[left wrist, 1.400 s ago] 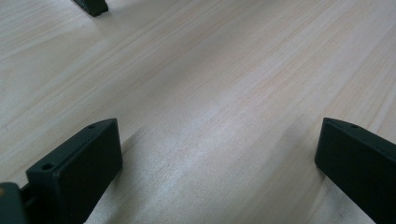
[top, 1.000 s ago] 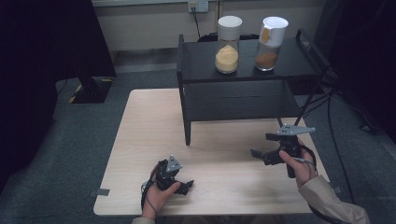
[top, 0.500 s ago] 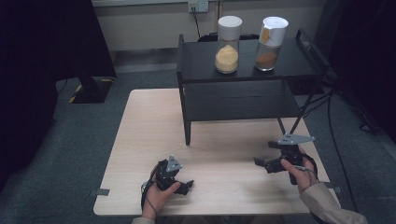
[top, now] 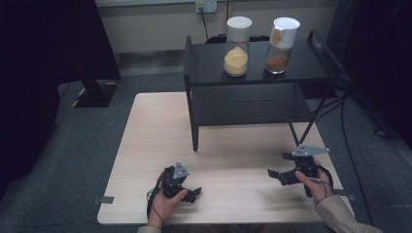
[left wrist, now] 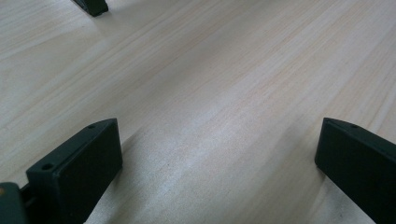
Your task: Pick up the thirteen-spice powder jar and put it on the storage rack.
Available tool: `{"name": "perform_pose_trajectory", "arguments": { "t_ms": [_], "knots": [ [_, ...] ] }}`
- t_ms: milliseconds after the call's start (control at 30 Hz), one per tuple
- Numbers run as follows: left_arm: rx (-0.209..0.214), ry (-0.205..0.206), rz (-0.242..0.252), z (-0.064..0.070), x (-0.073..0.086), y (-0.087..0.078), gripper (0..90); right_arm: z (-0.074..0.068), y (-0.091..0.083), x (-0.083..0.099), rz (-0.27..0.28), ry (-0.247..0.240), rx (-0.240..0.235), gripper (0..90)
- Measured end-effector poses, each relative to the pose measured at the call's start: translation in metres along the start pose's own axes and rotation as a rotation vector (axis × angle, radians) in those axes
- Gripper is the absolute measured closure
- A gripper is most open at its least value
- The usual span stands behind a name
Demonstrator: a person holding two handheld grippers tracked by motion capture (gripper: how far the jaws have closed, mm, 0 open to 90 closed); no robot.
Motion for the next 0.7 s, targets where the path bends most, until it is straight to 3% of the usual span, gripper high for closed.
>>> {"name": "perform_pose_trajectory", "arguments": {
  "t_ms": [700],
  "knots": [
    [0.000,0.000,0.000,0.000,0.000,0.000,0.0,0.013,-0.011,0.022,-0.014,-0.009,0.006,0.5]
  ]
}}
Point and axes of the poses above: each handheld gripper's, and its own axes: y roughly forward along the jaws, x roughly out of its underside, z roughly to its right, the point moved 2 cm from there along y, roughly forward along the jaws, and after that the axes turned 3 degrees about -z, right-handed, at the moved point
